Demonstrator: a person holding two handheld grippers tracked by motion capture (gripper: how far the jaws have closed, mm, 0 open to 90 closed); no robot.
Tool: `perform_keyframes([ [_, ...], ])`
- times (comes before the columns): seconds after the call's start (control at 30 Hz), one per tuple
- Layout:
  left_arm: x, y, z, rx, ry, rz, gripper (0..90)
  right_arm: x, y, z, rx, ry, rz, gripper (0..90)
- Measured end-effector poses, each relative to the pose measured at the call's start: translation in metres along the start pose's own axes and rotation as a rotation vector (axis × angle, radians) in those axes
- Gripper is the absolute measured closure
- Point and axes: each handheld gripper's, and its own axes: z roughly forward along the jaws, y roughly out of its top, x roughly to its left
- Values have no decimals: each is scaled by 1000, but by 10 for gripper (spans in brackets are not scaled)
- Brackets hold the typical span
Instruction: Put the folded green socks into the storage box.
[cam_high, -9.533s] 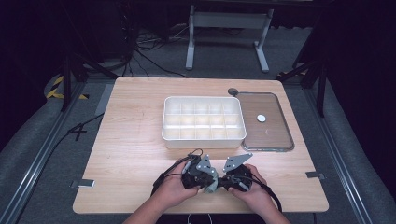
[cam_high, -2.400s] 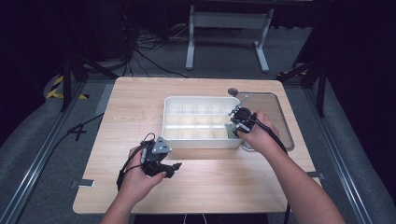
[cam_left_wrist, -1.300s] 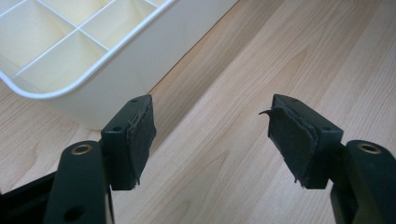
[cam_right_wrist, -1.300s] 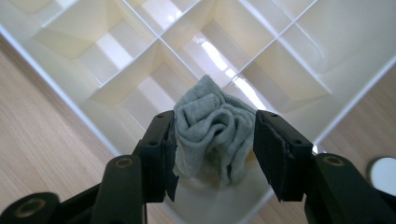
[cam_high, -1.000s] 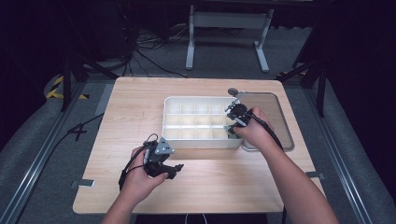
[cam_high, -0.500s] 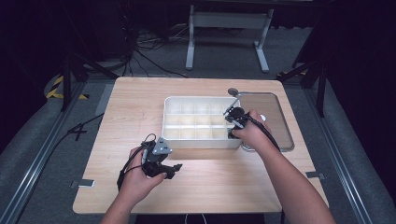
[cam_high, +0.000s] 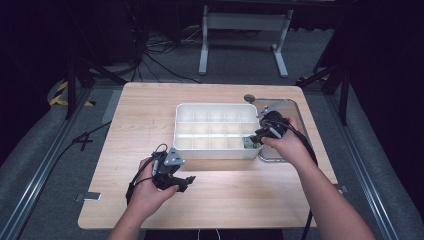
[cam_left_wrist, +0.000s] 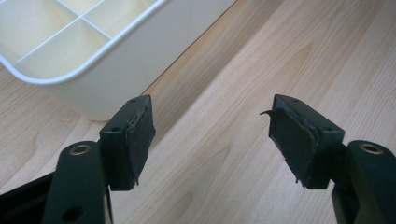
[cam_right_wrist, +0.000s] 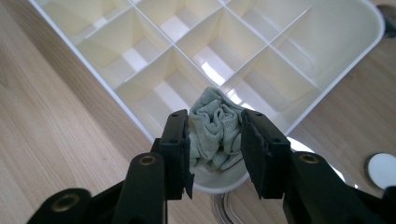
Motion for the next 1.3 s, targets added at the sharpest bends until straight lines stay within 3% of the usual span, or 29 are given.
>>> perform_keyframes([
  [0.1, -1, 2, -3, 3, 11, 21, 307, 3, -9, -12, -72, 19, 9, 596],
  [0.3, 0, 3, -9, -7, 11, 17, 308, 15, -24, -36, -181, 61, 0, 549],
  [0.43, -1, 5, -11, -1, 12, 26, 306, 30, -33, -47, -213, 78, -56, 530],
  [0.67, -8, 12, -12, 7, 6, 63, 304, 45, -54, -55, -277, 128, -54, 508],
  [0.87, -9, 12, -14, 21, -6, 65, 301, 55, -76, -54, -303, 165, -21, 494],
  [0.93, -8, 12, -15, 23, -9, 68, 301, 56, -79, -50, -270, 178, -26, 491],
  [1.0, -7, 11, -14, 33, -12, 69, 301, 57, -80, -46, -272, 181, -11, 491],
  [1.23, -8, 10, -14, 26, -30, 77, 288, 72, -81, -31, -230, 228, -67, 485],
  [1.3, -8, 10, -14, 36, -45, 101, 276, 74, -83, -26, -222, 244, -74, 482],
])
